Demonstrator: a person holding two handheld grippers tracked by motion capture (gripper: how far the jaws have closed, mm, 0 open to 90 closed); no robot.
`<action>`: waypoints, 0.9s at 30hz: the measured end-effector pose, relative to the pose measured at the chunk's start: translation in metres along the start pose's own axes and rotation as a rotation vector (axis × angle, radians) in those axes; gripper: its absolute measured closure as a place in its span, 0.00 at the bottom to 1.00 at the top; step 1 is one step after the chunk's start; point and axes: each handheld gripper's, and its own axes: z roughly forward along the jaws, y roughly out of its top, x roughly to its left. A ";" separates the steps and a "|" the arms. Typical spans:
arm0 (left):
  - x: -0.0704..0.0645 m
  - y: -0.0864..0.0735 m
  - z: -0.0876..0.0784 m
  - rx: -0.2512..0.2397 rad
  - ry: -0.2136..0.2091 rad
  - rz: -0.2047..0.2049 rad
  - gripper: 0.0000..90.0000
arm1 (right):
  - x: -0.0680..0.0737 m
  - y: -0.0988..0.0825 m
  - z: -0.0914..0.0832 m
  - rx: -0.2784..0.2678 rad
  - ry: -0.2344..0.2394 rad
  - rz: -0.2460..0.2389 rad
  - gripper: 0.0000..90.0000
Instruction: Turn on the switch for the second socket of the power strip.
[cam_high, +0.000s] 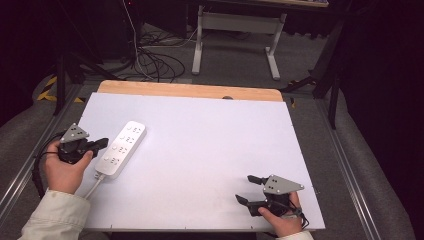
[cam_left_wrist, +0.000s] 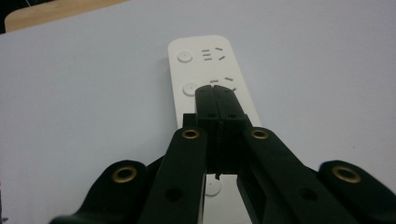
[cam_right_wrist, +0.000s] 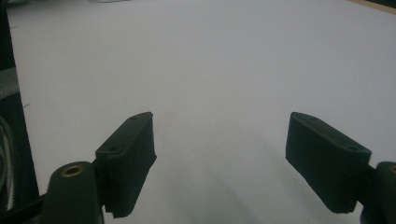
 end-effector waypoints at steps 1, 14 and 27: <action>0.002 -0.001 0.002 0.006 0.000 -0.007 1.00 | 0.000 0.000 0.000 0.000 0.000 0.000 0.27; 0.012 -0.007 0.022 0.046 -0.019 -0.045 1.00 | 0.000 0.000 0.000 0.002 0.004 -0.003 0.27; 0.012 -0.011 0.038 0.074 -0.043 -0.011 1.00 | 0.000 -0.001 0.001 0.007 0.009 -0.003 0.27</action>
